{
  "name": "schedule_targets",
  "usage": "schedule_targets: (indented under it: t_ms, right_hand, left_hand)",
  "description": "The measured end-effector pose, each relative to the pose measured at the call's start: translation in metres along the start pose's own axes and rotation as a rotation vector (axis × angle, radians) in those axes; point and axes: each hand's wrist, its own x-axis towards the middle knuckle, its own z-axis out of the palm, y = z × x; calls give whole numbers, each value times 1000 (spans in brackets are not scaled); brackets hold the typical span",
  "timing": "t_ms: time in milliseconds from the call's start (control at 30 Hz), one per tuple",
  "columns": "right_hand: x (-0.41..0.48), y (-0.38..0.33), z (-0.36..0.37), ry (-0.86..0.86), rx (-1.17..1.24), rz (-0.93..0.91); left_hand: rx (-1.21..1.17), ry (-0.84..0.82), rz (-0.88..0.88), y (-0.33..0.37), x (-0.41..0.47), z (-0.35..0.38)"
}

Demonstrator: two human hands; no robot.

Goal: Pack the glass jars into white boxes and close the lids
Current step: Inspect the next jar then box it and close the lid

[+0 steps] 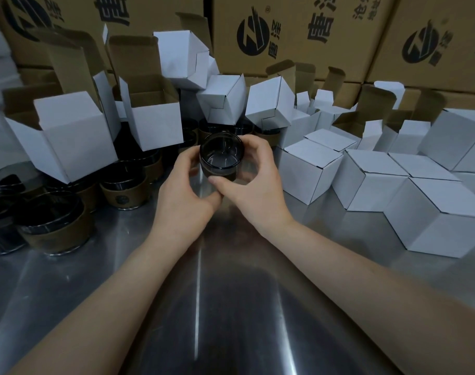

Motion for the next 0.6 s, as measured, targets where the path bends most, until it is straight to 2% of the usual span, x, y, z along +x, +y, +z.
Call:
schedule_targets:
  t_ms: [367,600]
  right_hand:
    - [1,-3,-2,-22,115,119]
    - [0,-5,-3,-47,71,157]
  left_hand:
    - [-22,-15,-71,4,-2,2]
    - [22,-78,-59,0,-2,4]
